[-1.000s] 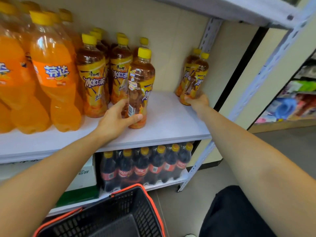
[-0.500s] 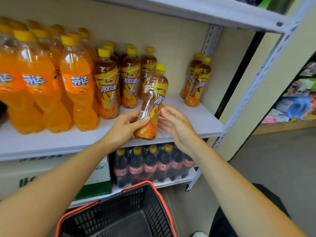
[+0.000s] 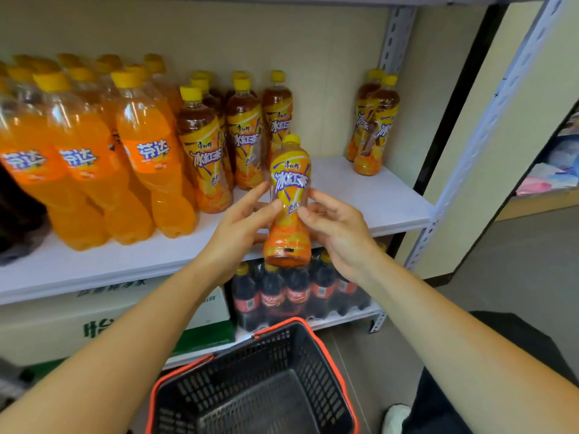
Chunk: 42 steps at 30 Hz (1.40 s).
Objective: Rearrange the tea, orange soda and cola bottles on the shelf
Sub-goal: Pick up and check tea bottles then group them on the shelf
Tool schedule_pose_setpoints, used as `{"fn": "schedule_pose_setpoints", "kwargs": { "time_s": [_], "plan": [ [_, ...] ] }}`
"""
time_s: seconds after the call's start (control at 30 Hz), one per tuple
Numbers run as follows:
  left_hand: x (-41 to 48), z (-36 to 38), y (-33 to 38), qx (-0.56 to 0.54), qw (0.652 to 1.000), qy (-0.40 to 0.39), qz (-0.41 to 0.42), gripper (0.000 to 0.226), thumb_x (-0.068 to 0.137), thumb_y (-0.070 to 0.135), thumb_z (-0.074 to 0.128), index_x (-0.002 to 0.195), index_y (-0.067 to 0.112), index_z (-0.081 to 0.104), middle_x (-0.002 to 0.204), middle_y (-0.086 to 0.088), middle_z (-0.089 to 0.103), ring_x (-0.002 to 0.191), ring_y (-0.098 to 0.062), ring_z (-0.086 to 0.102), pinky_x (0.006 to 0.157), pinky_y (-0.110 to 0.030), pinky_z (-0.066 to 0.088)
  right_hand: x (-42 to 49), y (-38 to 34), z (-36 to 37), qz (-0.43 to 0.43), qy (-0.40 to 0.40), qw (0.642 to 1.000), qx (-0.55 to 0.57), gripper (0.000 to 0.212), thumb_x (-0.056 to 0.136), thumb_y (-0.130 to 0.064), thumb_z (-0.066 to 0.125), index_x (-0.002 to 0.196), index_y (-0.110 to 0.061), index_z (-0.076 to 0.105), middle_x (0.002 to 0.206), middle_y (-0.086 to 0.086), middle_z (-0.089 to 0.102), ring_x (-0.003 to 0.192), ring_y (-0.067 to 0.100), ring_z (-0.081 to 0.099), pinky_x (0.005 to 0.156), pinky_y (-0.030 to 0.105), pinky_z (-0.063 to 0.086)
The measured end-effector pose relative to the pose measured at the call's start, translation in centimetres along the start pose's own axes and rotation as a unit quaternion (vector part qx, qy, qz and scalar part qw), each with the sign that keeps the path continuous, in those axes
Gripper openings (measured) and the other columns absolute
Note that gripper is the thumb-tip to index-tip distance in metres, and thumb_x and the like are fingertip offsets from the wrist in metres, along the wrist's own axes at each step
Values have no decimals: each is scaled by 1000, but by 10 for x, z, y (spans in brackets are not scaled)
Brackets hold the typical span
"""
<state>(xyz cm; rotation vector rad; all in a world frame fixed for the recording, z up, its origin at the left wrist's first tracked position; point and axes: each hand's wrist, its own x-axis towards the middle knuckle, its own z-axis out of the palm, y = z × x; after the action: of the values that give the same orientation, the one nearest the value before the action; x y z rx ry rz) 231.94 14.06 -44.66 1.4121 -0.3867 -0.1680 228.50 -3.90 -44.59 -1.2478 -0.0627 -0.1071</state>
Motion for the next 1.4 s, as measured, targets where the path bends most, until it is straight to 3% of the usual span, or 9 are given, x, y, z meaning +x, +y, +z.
{"fn": "schedule_pose_setpoints", "kwargs": {
  "time_s": [0.13, 0.23, 0.4, 0.53, 0.73, 0.93, 1.1, 1.27, 1.4],
  "plan": [
    [-3, 3, -2, 2, 1000, 18, 0, 44, 91, 32, 69, 134, 24, 60, 102, 4, 77, 95, -14, 75, 70, -27, 59, -5, 1, -4, 2, -40, 999, 3, 52, 82, -22, 77, 132, -27, 64, 126, 6, 71, 112, 22, 71, 92, 40, 58],
    [-4, 3, -3, -16, 999, 37, -10, 38, 96, 24, 64, 133, 18, 59, 106, 1, 77, 98, -17, 74, 79, -36, 61, -11, 5, -5, 3, -92, 994, -67, 74, 80, -14, 82, 142, -40, 52, 125, -4, 72, 114, 20, 71, 85, 32, 60],
    [-6, 8, -1, -30, 999, 37, -6, 33, 97, 21, 65, 128, 11, 60, 104, 0, 78, 90, -17, 75, 76, -29, 58, -18, 8, -1, -50, -136, 972, -184, 108, 81, -4, 82, 157, -49, 20, 125, -4, 72, 114, 17, 70, 93, 34, 59],
    [-3, 7, 14, 15, 999, 44, -1, 45, 85, 41, 73, 125, 23, 65, 116, -3, 74, 103, -21, 74, 81, -32, 59, -24, 7, 3, -99, -107, 971, -188, 105, 80, -4, 84, 154, -51, 28, 126, -11, 70, 113, 10, 69, 86, 20, 56],
    [-1, -8, 33, 41, 990, 137, 10, 49, 79, 40, 85, 114, 12, 65, 96, -7, 70, 84, -17, 73, 64, -27, 59, -33, 9, 7, -122, -72, 941, -307, 112, 69, -25, 95, 157, -41, 28, 125, -16, 58, 106, 1, 61, 82, 11, 50],
    [-8, -17, 35, 0, 997, 78, 30, 36, 85, 32, 74, 115, 14, 67, 98, -2, 73, 86, -19, 69, 70, -34, 57, -26, 8, 7, 11, -100, 977, -188, 73, 83, -38, 80, 147, -19, 49, 131, 4, 66, 118, 20, 65, 101, 39, 53],
    [-9, -21, 38, -66, 996, 40, 38, 54, 89, 26, 68, 140, 20, 52, 119, -4, 71, 102, -27, 69, 80, -42, 59, -23, 9, 4, 41, -130, 986, -99, 47, 77, -20, 76, 122, -14, 66, 111, 6, 76, 100, 21, 72, 83, 32, 57],
    [-12, -22, 44, 59, 997, 51, 4, 51, 81, 52, 73, 128, 32, 65, 123, -2, 72, 102, -17, 73, 72, -29, 59, -27, 10, 2, -68, -52, 944, -319, 64, 63, -38, 92, 117, -28, 59, 106, -7, 70, 91, 4, 69, 74, 16, 52],
    [-13, -24, 40, 59, 995, 79, 11, 38, 84, 39, 77, 116, 21, 68, 107, 1, 78, 90, -17, 75, 66, -32, 60, -31, 12, 3, -111, -61, 892, -435, 70, 65, -41, 94, 121, -32, 52, 109, -12, 62, 93, 2, 64, 75, 16, 51]
  ]
}}
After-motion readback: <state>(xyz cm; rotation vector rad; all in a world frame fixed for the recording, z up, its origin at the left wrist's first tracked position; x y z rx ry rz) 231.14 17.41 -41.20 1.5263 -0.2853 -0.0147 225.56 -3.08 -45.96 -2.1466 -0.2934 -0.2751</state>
